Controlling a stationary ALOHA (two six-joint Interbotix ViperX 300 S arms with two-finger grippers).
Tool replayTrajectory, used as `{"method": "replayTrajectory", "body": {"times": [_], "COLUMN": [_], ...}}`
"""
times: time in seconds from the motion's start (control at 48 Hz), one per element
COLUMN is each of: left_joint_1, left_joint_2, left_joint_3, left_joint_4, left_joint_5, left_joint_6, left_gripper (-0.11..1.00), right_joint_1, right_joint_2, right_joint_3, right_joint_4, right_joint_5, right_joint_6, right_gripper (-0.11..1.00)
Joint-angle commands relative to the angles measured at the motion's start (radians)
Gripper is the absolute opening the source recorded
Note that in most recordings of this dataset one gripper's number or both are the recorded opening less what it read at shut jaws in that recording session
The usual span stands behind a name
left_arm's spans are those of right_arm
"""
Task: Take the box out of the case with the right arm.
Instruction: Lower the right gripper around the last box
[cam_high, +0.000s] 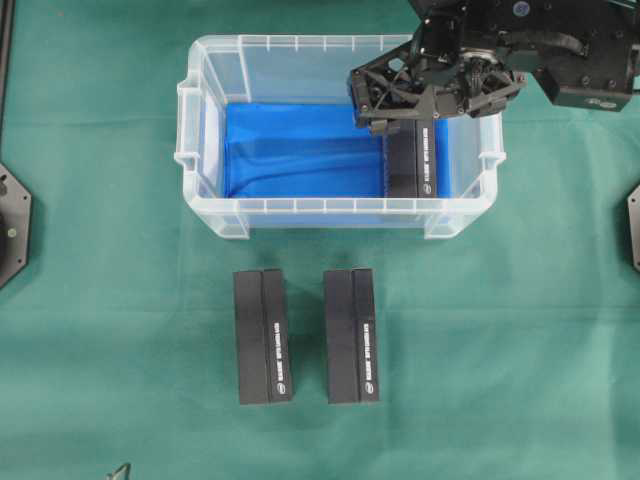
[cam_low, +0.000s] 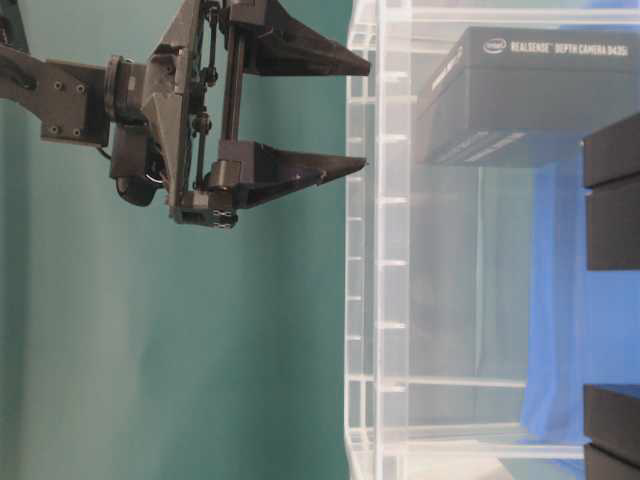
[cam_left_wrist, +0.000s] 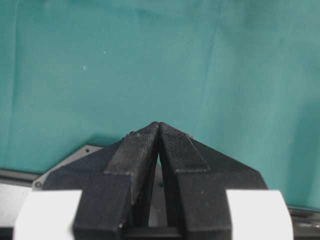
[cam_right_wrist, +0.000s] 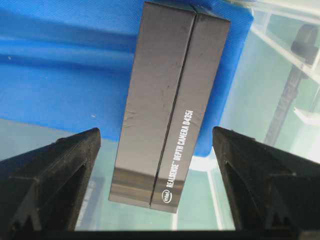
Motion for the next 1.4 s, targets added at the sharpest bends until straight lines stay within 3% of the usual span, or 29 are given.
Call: {"method": "replayTrajectory", "body": {"times": [0.0, 0.896, 1.376], "left_joint_1": [0.003, 0.003, 0.002], "left_joint_2": [0.005, 0.005, 0.006], "left_joint_3": [-0.018, -0.018, -0.018], "left_joint_4": [0.002, 0.003, 0.002], "left_joint_5": [-0.003, -0.003, -0.003], "left_joint_6": [0.0, 0.0, 0.002], "left_gripper": [0.02, 0.02, 0.02], "right_joint_1": [0.002, 0.002, 0.002], "right_joint_2": [-0.034, -0.02, -0.011], "right_joint_3": [-0.011, 0.009, 0.092], "right_joint_4": [-0.002, -0.003, -0.017], "right_joint_5": [-0.006, -0.031, -0.11], "right_joint_6": [0.002, 0.005, 0.044], "right_gripper": [0.89, 0.89, 0.89]}}
